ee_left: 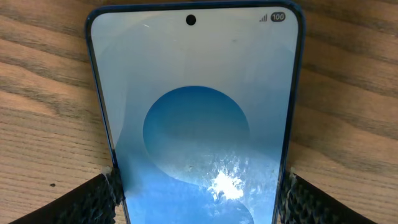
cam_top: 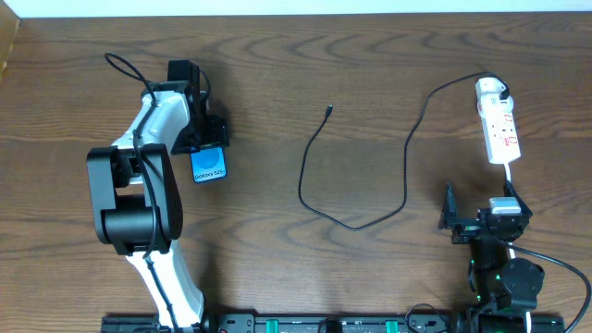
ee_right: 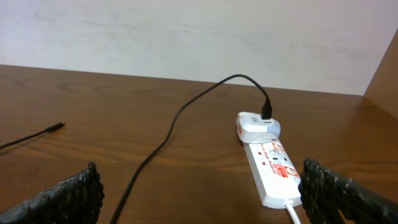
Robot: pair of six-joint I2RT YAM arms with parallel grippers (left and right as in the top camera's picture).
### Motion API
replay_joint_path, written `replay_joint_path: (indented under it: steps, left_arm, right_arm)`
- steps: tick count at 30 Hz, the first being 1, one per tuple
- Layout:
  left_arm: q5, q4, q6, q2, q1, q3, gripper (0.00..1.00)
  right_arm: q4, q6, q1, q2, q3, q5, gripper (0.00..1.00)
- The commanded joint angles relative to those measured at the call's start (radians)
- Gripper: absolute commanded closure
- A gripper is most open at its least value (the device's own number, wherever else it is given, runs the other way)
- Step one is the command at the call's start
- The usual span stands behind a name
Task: Plug charger to phone and switch on socket
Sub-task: 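Lower the left gripper and grasp the phone's bottom edge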
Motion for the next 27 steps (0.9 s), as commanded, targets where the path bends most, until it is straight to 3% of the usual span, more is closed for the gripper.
replay_joint_path:
  steps: [1,27]
  left_arm:
    - [0.006,0.001,0.006,0.021,0.007,-0.036,0.19]
    - [0.072,0.055,0.02,0.021,0.007,-0.106,0.1]
  right_arm:
    - [-0.005,0.012,0.006,-0.006,-0.002,0.005,0.01]
    - [-0.005,0.012,0.006,-0.006,-0.002,0.005,0.01]
